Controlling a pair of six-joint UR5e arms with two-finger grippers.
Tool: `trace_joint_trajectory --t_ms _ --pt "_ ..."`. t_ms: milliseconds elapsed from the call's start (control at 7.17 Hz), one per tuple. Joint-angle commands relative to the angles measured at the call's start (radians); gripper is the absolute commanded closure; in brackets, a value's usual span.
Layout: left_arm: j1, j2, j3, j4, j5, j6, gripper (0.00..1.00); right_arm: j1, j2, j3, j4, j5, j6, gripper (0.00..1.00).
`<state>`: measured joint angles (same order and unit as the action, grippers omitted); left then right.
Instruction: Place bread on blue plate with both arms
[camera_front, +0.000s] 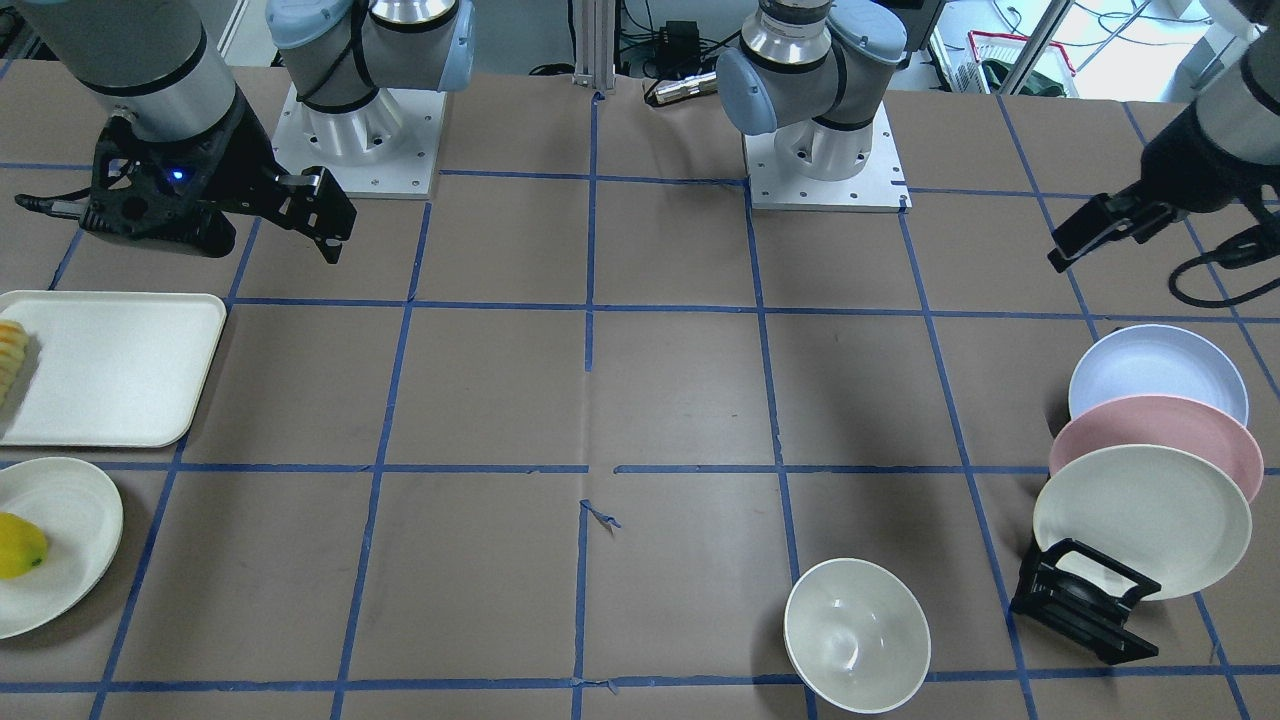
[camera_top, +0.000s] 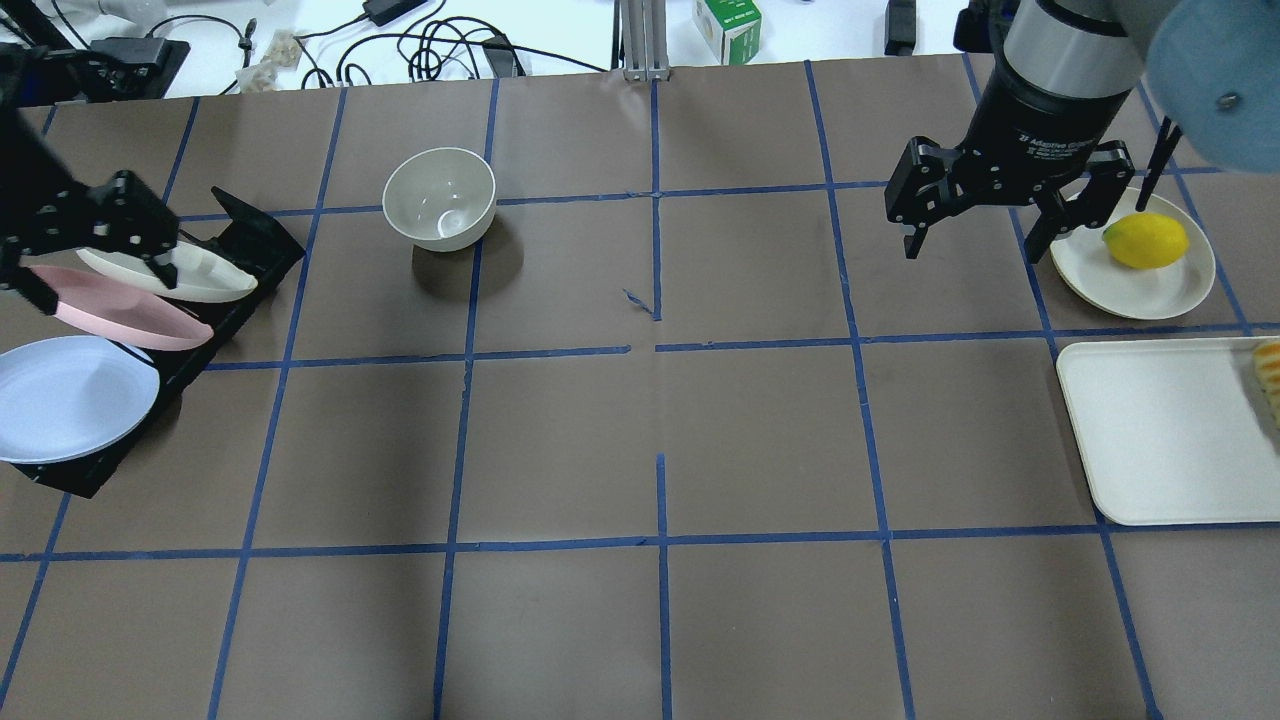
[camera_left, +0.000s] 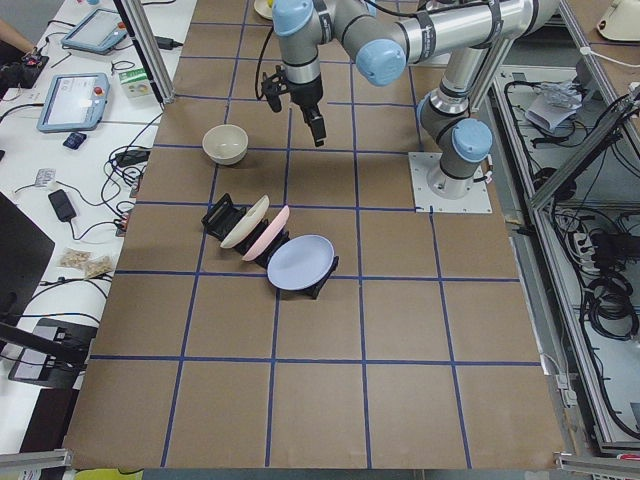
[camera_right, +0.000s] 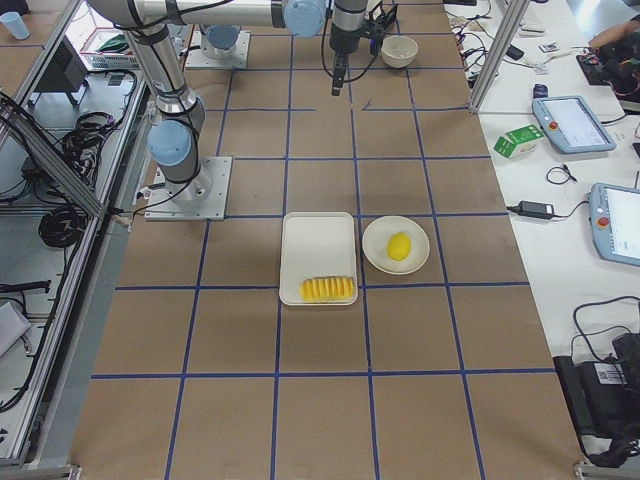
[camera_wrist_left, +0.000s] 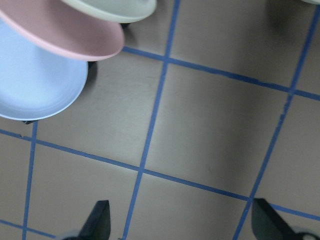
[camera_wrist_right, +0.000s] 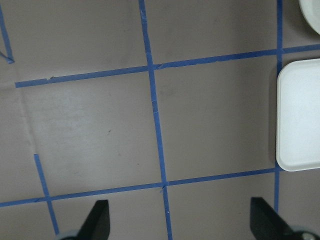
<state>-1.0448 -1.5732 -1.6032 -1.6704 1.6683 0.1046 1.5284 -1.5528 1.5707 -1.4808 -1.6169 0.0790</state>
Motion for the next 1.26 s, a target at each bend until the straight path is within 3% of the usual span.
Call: trace_joint_trajectory --t_ms 0,140,279,419,558,837,1116 --pt "0.242 -0.053 -0.059 0.056 -0.002 0.015 0.00 -0.113 0.022 0.044 -0.013 -0.230 -0.007 0.00" --pt "0.334 -0.088 -0.104 0.216 0.001 0.020 0.00 -0.223 0.037 0.073 -0.019 -0.276 -0.065 0.00" --pt "0.366 -0.129 -0.147 0.365 0.001 0.024 0.00 -0.332 0.045 0.092 -0.085 -0.261 -0.206 0.00" --pt "0.368 -0.158 -0.170 0.418 0.004 0.024 0.00 -0.402 0.068 0.115 -0.202 -0.241 -0.361 0.00" --pt "0.373 -0.191 -0.163 0.460 0.072 0.021 0.00 -0.471 0.097 0.135 -0.284 -0.238 -0.503 0.00" --pt "0.371 -0.270 -0.164 0.583 0.080 0.014 0.00 -0.580 0.196 0.147 -0.460 -0.122 -0.731 0.00" --pt "0.349 -0.324 -0.162 0.661 0.079 -0.003 0.02 -0.675 0.284 0.146 -0.510 -0.116 -0.823 0.00"
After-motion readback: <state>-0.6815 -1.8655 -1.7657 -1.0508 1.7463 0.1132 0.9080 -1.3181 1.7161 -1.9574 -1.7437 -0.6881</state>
